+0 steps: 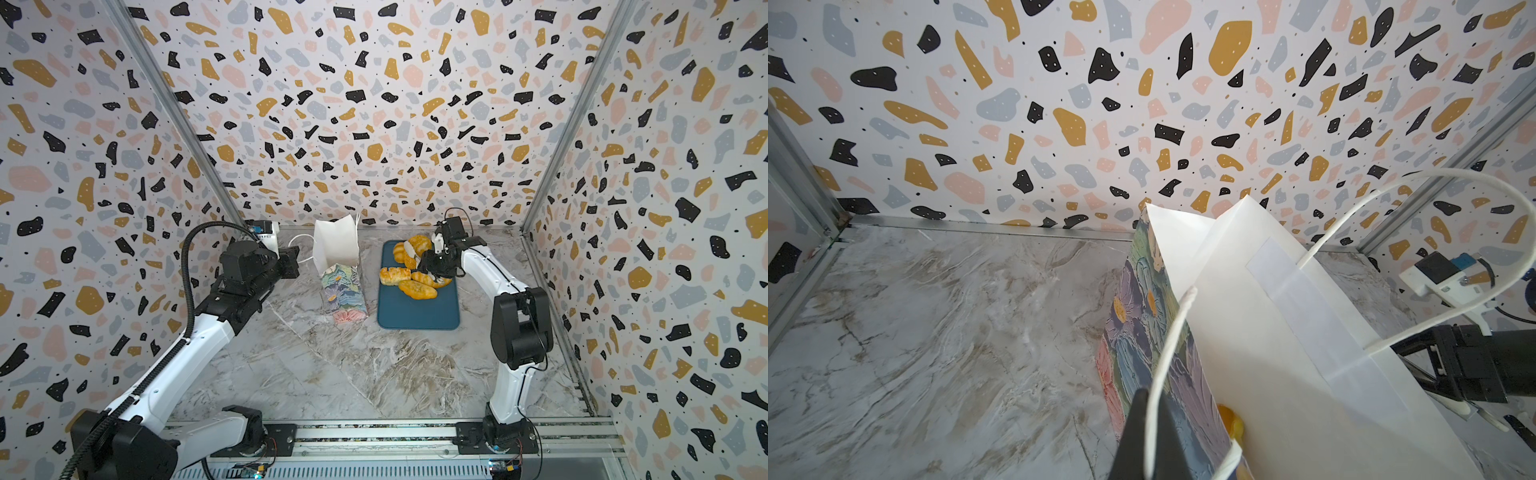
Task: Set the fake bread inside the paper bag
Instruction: 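Lower the open tongs around the sugar-crusted oval bun with the right gripper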
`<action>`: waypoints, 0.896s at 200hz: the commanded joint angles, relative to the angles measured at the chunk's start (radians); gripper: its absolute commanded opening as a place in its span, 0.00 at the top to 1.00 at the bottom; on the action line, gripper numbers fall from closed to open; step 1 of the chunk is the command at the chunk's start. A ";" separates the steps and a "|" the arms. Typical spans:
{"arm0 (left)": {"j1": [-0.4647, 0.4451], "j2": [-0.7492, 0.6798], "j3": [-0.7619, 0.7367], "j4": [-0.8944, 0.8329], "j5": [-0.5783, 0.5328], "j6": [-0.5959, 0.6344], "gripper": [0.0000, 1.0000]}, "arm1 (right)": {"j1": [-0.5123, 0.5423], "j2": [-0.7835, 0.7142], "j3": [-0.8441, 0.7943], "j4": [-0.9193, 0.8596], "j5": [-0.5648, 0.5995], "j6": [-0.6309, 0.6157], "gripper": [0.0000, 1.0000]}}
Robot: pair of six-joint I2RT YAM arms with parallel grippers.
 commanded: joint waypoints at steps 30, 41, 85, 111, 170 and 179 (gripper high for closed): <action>-0.003 -0.021 0.009 0.007 -0.008 0.009 1.00 | -0.017 0.028 0.067 0.009 -0.033 0.004 0.39; -0.004 -0.019 0.009 0.007 -0.005 0.009 1.00 | -0.020 0.038 0.073 0.011 -0.038 0.006 0.39; -0.003 -0.022 0.007 0.007 -0.005 0.009 1.00 | -0.022 0.069 0.095 0.019 -0.064 0.011 0.39; -0.004 -0.020 0.007 0.007 -0.007 0.008 1.00 | -0.024 0.087 0.110 0.022 -0.070 0.011 0.39; -0.003 -0.020 0.009 0.007 -0.005 0.008 1.00 | -0.030 0.131 0.127 0.037 -0.090 0.016 0.40; -0.004 -0.022 0.009 0.007 -0.005 0.009 1.00 | -0.031 0.136 0.128 0.037 -0.095 0.017 0.40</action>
